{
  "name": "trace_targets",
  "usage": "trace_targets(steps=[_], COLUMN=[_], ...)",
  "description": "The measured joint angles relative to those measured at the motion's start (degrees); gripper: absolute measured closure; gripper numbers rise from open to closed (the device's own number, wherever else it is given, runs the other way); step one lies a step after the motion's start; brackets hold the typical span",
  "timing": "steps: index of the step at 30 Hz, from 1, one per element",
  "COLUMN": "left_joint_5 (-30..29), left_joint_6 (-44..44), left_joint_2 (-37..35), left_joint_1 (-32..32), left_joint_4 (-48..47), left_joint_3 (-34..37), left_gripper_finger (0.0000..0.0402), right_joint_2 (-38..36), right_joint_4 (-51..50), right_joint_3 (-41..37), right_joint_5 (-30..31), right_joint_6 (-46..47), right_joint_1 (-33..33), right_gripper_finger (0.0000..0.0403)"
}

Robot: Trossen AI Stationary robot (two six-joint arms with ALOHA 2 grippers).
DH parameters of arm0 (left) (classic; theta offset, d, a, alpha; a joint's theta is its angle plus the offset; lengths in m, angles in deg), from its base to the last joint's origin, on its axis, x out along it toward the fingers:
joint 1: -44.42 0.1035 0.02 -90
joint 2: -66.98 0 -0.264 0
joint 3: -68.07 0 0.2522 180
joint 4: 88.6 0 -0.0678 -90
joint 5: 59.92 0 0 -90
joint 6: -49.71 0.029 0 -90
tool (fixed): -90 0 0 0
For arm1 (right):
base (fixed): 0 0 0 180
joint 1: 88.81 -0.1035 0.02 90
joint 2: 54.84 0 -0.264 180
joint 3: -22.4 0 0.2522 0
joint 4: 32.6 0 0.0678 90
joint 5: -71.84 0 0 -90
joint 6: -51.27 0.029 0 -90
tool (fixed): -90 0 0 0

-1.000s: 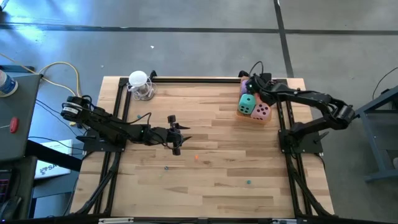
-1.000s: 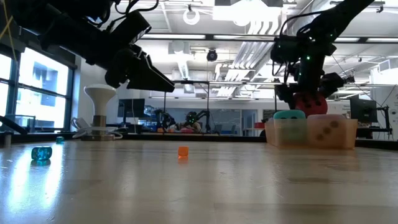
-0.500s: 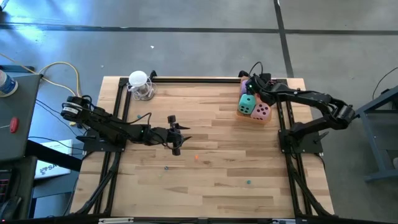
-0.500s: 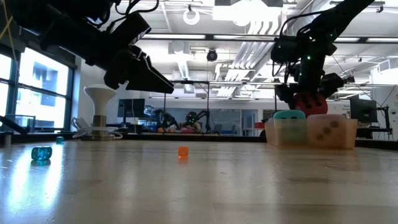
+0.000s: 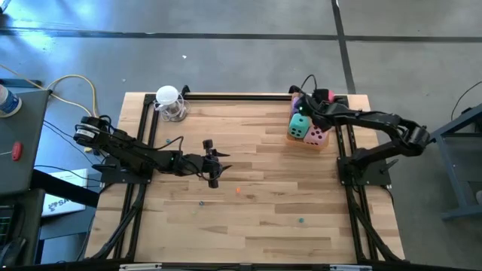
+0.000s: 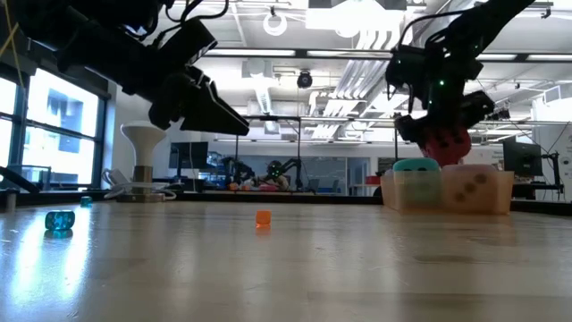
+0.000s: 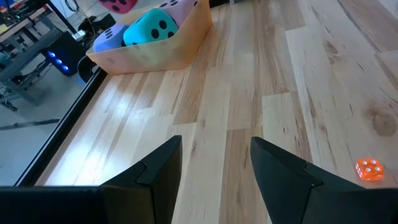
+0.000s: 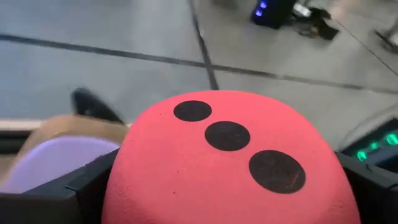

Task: Pick & Place Dice
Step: Put the red large die into the orange bin

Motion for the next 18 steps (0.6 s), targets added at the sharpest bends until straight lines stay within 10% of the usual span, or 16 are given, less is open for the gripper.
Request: trace_targets(steps=[18], left_joint_5=[0.0], left_joint_6=[-1.1], left_joint_2=[0.0], left_joint_1=[-0.1], left_joint_4=[-1.9], left_joint_3=[0.0], left_gripper_finger=[0.0219], right_joint_2=[0.0], right_joint_4=[1.5], right_joint_3=[-1.4], right_joint_5=[-4.1], right_joint_6=[2.3], right_joint_1=[-2.3], right_gripper_finger=[0.0004])
